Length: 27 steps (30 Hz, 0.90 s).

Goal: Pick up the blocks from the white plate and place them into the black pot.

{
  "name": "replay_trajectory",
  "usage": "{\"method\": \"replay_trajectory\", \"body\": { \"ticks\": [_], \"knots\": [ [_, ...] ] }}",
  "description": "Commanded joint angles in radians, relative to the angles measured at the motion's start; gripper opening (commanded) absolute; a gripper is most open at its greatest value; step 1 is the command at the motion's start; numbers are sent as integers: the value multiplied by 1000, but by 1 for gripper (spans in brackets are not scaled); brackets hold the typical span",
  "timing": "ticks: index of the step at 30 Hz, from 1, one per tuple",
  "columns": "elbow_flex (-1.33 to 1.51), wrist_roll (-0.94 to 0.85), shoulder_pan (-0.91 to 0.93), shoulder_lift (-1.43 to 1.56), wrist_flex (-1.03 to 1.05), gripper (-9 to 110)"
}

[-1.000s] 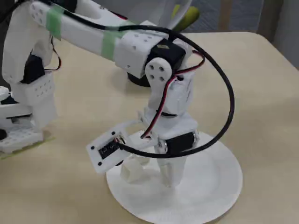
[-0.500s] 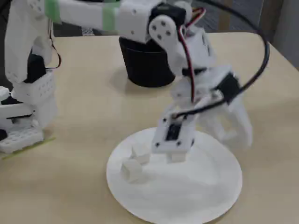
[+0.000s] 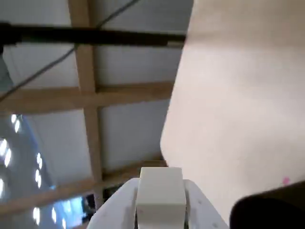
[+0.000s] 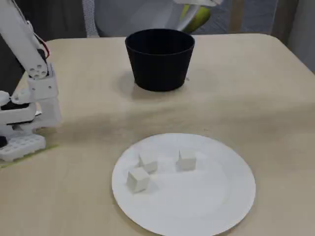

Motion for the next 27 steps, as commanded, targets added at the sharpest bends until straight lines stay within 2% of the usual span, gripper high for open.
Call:
{"method": "replay_trajectory", "body": {
  "ticks": [1, 11, 24, 25, 27],
  "knots": [
    [170, 8, -123, 46, -172, -2],
    [417, 31, -230, 8, -408, -2],
    [508, 49, -253, 61, -379, -2],
    [509, 46, -253, 64, -367, 1],
    [509, -5, -262, 81, -333, 24]
  ]
}}
